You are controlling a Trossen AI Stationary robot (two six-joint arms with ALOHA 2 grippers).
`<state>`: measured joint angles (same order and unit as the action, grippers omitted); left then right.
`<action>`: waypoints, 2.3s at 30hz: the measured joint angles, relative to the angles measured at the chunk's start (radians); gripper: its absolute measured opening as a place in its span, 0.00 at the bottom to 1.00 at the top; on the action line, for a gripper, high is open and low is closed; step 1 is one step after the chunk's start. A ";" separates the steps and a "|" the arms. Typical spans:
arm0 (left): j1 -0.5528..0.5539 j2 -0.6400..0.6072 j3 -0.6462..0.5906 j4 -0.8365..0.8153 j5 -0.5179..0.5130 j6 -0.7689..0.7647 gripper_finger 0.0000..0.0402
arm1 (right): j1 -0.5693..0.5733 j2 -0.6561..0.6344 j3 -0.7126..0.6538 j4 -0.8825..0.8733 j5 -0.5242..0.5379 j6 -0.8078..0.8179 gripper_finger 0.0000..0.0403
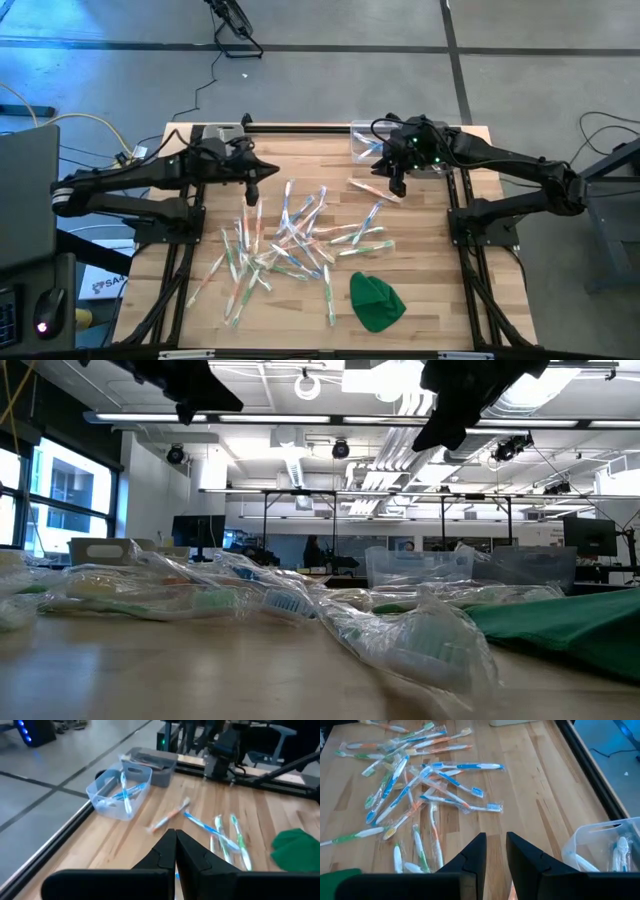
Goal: Pick & Place Toothbrushes
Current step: Put the green toothbrush into the gray bin
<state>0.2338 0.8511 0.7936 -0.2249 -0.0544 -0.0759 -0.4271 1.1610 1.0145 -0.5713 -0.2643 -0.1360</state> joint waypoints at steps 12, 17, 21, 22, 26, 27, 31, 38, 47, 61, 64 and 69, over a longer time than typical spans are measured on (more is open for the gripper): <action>0.001 0.007 -0.004 -0.008 0.011 -0.037 0.00 | 0.074 0.000 0.000 -0.073 -0.006 0.129 0.16; 0.001 0.007 -0.004 -0.010 0.011 -0.035 0.00 | 0.176 0.000 0.000 -0.095 0.000 0.200 0.16; 0.001 0.007 -0.004 -0.010 0.011 -0.038 0.00 | 0.277 0.000 0.000 -0.101 0.030 0.243 0.16; 0.001 0.007 -0.004 -0.010 0.011 -0.038 0.00 | 0.302 0.000 0.000 -0.101 0.053 0.254 0.16; 0.001 0.007 -0.004 -0.010 0.011 -0.038 0.00 | 0.393 0.000 0.000 -0.106 0.185 0.325 0.16; 0.001 0.007 -0.004 -0.011 0.011 -0.038 0.00 | 0.415 0.000 0.000 -0.110 0.217 0.348 0.16; 0.001 0.007 -0.004 -0.011 0.011 -0.038 0.00 | 0.488 0.000 0.000 -0.135 0.293 0.428 0.16; 0.001 0.007 -0.003 -0.018 0.011 -0.038 0.00 | 0.586 0.009 0.000 -0.136 0.336 0.530 0.16; 0.001 0.007 -0.003 -0.019 0.010 -0.038 0.00 | 0.648 0.067 0.000 -0.139 0.399 0.562 0.16; 0.001 0.007 -0.003 -0.018 0.010 -0.038 0.00 | 0.650 0.207 0.000 -0.160 0.401 0.586 0.16; 0.001 0.007 -0.003 -0.018 0.010 -0.038 0.00 | 0.650 0.236 0.000 -0.163 0.397 0.586 0.16; 0.001 0.007 -0.003 -0.018 0.010 -0.038 0.00 | 0.650 0.274 0.000 -0.164 0.397 0.585 0.16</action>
<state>0.2348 0.8581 0.7906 -0.2428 -0.0444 -0.1139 0.2230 1.4350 1.0145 -0.7356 0.1329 0.4492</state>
